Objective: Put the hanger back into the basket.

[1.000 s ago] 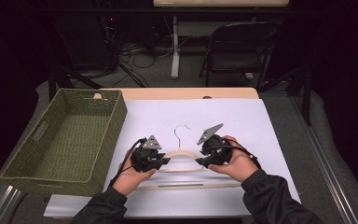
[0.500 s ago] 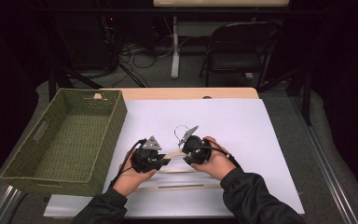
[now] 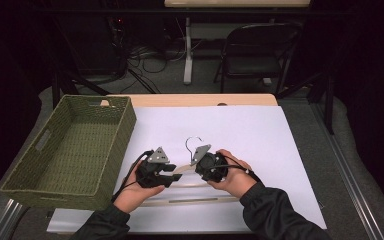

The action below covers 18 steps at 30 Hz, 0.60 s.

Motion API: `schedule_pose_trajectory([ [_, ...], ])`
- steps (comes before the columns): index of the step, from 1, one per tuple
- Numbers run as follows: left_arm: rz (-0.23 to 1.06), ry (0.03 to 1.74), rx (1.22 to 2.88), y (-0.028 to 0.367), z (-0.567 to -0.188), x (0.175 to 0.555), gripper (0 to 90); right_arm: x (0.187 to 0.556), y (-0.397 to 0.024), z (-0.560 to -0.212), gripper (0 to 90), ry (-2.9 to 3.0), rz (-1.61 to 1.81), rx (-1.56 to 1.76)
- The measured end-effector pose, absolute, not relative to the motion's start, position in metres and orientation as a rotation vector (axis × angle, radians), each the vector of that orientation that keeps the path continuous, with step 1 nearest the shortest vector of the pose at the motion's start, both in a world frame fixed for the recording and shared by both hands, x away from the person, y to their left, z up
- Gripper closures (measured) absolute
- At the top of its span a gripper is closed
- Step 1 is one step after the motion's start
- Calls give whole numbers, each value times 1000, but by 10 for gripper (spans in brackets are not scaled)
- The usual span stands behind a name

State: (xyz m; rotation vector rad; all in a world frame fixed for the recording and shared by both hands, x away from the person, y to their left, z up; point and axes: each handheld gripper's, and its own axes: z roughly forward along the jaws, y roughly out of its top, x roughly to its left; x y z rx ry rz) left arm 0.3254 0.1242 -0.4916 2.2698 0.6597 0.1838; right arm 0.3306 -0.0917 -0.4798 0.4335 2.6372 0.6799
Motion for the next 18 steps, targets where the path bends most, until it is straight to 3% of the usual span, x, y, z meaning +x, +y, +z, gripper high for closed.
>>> schedule_pose_trajectory([
  [10, 128, 543, 2395, 137, -486, 310, 504, 303, -98, -474, 757, 2572, 728, 308],
  [18, 30, 522, 2460, 134, -503, 312, 598, 299, -99, -473, 759, 2570, 741, 292],
])
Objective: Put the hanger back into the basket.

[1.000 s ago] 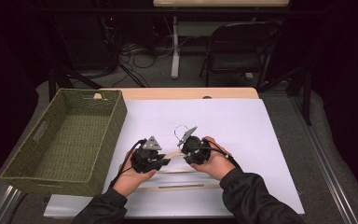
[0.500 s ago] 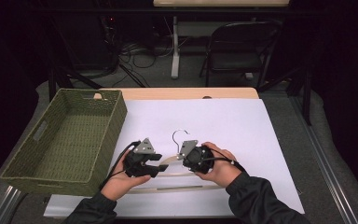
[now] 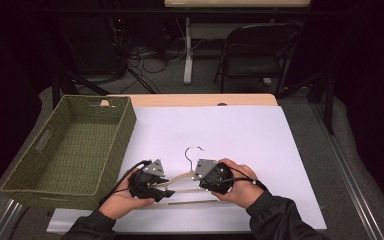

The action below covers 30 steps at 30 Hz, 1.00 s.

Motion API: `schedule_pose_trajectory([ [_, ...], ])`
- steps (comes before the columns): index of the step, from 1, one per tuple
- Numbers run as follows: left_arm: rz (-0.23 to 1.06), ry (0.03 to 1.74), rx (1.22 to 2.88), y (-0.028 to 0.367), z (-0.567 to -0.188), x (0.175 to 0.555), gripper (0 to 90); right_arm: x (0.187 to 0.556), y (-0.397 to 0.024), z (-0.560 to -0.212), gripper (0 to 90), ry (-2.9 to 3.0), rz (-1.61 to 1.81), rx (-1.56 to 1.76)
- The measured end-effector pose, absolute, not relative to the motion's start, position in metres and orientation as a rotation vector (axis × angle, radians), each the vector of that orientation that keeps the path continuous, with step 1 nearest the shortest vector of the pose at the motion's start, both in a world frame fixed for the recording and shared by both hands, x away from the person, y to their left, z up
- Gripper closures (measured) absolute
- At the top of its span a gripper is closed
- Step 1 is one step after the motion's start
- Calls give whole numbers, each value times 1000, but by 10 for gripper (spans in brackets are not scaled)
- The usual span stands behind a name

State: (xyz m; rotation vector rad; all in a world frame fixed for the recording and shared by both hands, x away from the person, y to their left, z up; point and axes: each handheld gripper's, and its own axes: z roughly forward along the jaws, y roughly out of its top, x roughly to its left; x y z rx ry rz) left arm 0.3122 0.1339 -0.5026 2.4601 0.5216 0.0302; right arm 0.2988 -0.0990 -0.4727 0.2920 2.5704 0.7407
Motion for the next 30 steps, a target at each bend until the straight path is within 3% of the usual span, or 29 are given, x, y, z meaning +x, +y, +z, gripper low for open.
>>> schedule_pose_trajectory([
  [13, -39, 442, 2468, 134, -500, 310, 735, 291, -101, -471, 768, 2580, 775, 276],
  [16, -22, 410, 2503, 131, -498, 305, 848, 286, -101, -467, 760, 2574, 780, 246],
  [25, -32, 404, 2479, 130, -497, 301, 868, 289, -100, -466, 733, 2551, 771, 243],
  [30, -14, 460, 2431, 135, -493, 300, 872, 294, -106, -461, 546, 2527, 847, 299],
])
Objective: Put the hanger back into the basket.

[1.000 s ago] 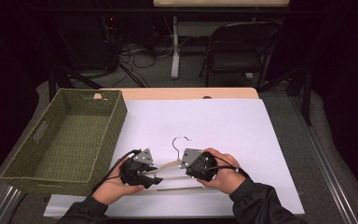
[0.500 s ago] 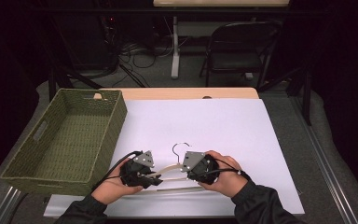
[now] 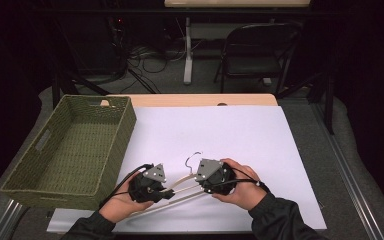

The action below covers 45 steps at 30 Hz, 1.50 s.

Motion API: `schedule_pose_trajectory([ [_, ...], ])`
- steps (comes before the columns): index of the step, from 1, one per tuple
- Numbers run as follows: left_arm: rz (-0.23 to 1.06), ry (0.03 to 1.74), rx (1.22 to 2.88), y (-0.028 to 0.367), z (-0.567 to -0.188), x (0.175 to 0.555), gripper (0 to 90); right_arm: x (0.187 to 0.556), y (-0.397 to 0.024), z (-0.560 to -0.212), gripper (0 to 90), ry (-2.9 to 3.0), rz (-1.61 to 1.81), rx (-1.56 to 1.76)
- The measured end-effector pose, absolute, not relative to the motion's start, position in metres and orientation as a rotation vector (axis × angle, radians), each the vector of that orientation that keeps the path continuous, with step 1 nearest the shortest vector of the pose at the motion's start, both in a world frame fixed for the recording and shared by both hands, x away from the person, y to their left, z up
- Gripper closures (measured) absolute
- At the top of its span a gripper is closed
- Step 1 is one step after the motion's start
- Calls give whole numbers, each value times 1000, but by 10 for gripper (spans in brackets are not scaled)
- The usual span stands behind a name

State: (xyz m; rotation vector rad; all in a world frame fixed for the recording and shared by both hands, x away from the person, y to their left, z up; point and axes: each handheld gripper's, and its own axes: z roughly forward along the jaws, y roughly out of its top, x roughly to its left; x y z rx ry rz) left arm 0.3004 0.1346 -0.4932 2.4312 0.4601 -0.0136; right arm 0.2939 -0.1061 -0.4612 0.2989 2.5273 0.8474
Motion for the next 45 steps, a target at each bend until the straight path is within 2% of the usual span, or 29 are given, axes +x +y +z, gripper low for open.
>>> schedule_pose_trajectory([
  [3, 3, 489, 2412, 139, -486, 296, 872, 294, -115, -457, 494, 2530, 904, 338],
  [12, 63, 589, 2335, 163, -453, 276, 872, 289, -162, -447, 490, 2427, 1084, 519],
  [21, 149, 654, 2285, 202, -408, 275, 872, 290, -198, -448, 492, 2372, 1068, 656],
  [31, 260, 722, 2252, 261, -363, 298, 872, 298, -215, -469, 501, 2386, 1031, 762],
  [45, 351, 907, 2208, 352, -357, 347, 872, 305, -229, -486, 503, 2387, 969, 856],
])
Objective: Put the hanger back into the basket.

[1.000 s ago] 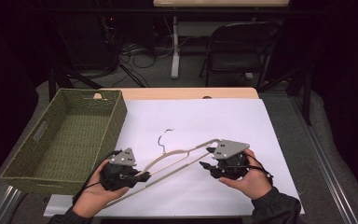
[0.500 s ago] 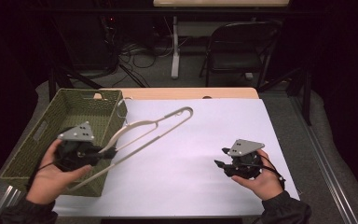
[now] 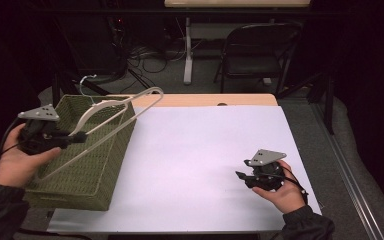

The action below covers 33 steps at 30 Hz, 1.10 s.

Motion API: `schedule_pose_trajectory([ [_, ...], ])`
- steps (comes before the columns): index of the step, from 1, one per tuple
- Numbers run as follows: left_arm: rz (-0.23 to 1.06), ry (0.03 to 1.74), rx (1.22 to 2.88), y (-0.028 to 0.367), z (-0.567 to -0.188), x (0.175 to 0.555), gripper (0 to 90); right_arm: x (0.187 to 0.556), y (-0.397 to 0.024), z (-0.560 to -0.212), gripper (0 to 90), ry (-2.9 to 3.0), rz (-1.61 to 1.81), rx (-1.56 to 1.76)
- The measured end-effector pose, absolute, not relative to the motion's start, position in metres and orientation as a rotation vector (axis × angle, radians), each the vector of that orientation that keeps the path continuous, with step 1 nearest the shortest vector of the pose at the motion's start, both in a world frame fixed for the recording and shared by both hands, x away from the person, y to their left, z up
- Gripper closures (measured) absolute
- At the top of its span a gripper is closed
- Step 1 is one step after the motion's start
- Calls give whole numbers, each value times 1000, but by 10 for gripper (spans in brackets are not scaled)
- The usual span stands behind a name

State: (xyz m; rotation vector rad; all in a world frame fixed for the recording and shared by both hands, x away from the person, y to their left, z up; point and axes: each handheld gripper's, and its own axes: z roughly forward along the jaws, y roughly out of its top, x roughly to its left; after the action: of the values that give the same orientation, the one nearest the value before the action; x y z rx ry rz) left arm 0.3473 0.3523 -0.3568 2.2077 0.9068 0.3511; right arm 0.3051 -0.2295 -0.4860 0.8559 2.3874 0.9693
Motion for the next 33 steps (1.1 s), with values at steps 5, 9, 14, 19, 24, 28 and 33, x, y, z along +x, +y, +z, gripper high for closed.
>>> schedule_pose_trajectory([
  [5, 374, 953, 2217, 387, -363, 353, 872, 307, -233, -493, 505, 2373, 970, 884],
  [9, 383, 978, 2205, 411, -370, 353, 872, 309, -233, -495, 505, 2386, 945, 894],
  [14, 388, 1013, 2177, 427, -381, 353, 872, 311, -230, -502, 504, 2375, 962, 887],
  [19, 390, 1034, 2195, 437, -392, 355, 872, 310, -230, -505, 504, 2403, 926, 890],
  [24, 366, 1054, 2194, 439, -403, 359, 872, 310, -233, -507, 505, 2398, 930, 902],
  [28, 348, 1076, 2197, 439, -414, 365, 872, 310, -235, -508, 505, 2397, 925, 914],
  [33, 314, 1101, 2203, 439, -431, 370, 872, 310, -236, -508, 505, 2396, 931, 916],
])
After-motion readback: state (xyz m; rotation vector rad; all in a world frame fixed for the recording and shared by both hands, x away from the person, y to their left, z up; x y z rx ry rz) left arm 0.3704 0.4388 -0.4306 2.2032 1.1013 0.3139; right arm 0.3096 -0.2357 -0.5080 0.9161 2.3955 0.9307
